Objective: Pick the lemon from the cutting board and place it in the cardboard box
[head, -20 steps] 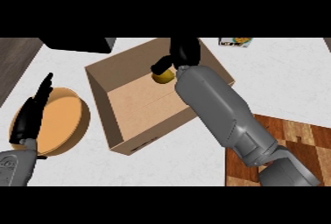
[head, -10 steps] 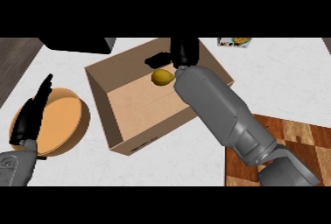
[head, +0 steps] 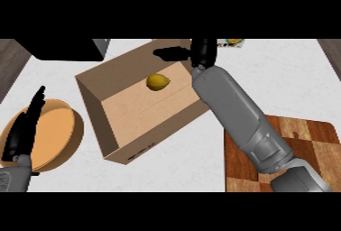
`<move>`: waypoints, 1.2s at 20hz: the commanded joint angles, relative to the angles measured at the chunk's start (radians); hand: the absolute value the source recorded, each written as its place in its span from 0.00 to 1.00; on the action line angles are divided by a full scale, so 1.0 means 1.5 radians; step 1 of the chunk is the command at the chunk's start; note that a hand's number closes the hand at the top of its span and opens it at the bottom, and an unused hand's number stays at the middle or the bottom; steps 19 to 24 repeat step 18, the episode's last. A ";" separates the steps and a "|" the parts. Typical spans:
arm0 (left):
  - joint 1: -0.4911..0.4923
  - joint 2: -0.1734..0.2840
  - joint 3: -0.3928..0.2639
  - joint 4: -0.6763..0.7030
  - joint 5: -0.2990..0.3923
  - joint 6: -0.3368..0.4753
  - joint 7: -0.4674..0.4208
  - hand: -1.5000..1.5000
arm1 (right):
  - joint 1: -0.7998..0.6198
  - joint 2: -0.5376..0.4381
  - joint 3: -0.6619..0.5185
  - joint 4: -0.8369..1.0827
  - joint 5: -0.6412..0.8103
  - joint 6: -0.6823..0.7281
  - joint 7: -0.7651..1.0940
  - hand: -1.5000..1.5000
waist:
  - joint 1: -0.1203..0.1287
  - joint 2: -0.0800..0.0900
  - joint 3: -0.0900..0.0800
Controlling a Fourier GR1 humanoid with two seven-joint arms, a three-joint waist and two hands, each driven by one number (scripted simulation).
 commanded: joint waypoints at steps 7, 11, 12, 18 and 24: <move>0.019 0.019 0.033 -0.008 0.007 -0.004 0.016 0.50 | 0.206 -0.133 -0.024 -0.239 -0.024 0.076 0.010 0.00 | -0.040 -0.012 0.000; 0.049 0.011 0.034 -0.023 0.015 -0.011 -0.010 0.50 | 0.333 -0.200 -0.016 -0.372 -0.031 0.130 0.028 0.00 | -0.038 -0.012 0.000; 0.028 0.011 0.032 -0.006 0.009 -0.007 -0.003 0.50 | 0.335 -0.239 -0.032 -0.383 -0.037 0.156 0.035 0.00 | -0.038 -0.011 0.000; 0.048 0.018 0.047 -0.007 0.025 -0.028 -0.014 0.50 | 0.504 -0.327 -0.063 -0.561 -0.081 0.252 0.040 0.00 | -0.033 -0.009 0.000; 0.048 0.018 0.047 -0.007 0.025 -0.028 -0.014 0.50 | 0.504 -0.327 -0.063 -0.561 -0.081 0.252 0.040 0.00 | -0.033 -0.009 0.000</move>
